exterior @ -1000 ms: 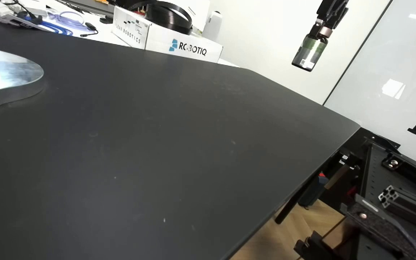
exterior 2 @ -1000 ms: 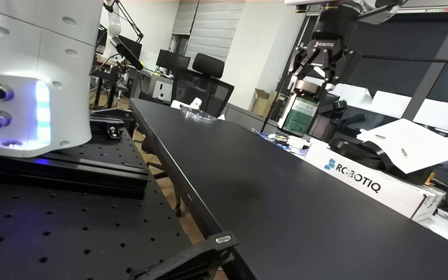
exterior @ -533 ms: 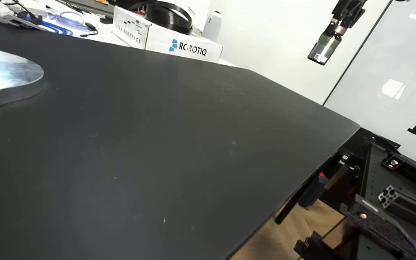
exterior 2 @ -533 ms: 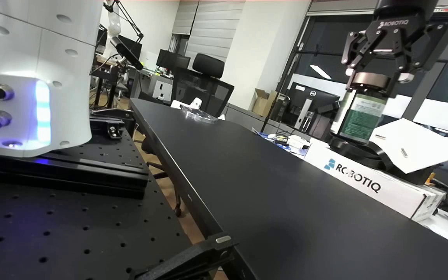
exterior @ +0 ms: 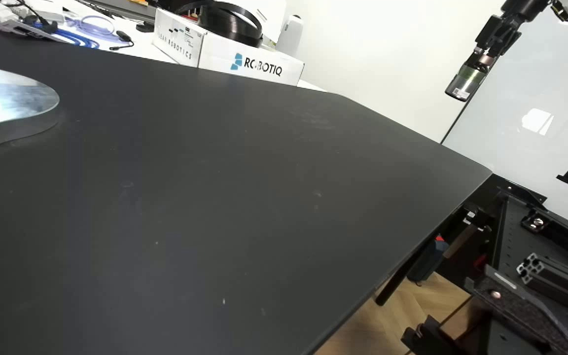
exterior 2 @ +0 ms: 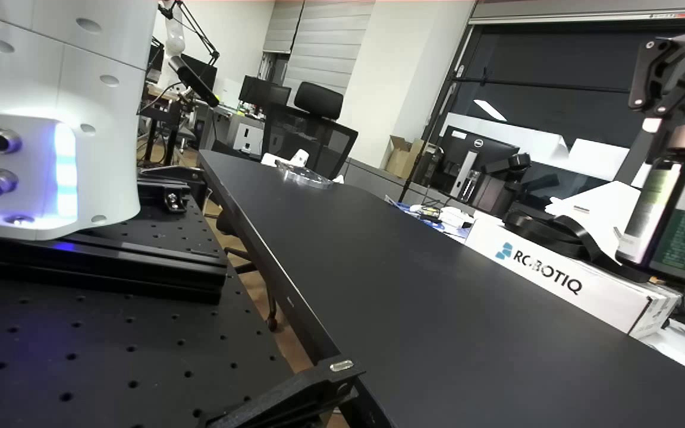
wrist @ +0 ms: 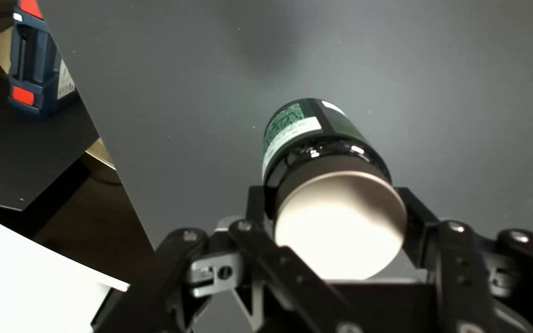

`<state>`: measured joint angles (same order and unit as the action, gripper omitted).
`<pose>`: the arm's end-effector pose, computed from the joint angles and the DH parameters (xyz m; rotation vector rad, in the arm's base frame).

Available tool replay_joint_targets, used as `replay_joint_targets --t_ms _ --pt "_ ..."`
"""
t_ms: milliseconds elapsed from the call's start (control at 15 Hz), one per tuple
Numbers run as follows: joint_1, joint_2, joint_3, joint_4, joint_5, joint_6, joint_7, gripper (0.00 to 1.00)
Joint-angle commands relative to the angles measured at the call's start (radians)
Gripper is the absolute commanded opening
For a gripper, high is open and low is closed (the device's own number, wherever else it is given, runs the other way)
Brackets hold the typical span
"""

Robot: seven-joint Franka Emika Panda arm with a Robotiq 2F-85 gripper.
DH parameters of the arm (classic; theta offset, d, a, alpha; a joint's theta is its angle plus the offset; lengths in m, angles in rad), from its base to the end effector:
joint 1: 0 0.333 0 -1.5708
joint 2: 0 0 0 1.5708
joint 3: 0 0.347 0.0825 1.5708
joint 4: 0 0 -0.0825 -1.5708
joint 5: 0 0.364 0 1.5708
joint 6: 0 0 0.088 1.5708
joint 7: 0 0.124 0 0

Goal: Move the bottle to the right

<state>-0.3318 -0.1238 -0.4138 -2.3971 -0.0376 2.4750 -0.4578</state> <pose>0.3524 -0.3289 0.4064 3.0153 -0.3979 0.2619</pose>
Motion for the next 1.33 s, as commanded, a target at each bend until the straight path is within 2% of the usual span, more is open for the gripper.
replay_joint_targets --t_ms 0,467,533,933,1267 --pt "-0.012 0.006 -0.003 0.0 -0.001 0.001 -0.008 0.68" --pt "-0.007 0.008 0.007 -0.003 -0.002 0.001 -0.009 0.68" --pt "-0.008 0.022 0.001 0.006 0.004 0.006 -0.021 0.43" --pt "-0.051 0.184 -0.045 0.083 0.148 0.015 -0.089 0.43" --pt "-0.139 0.312 -0.017 0.134 0.282 0.102 -0.169 0.43"
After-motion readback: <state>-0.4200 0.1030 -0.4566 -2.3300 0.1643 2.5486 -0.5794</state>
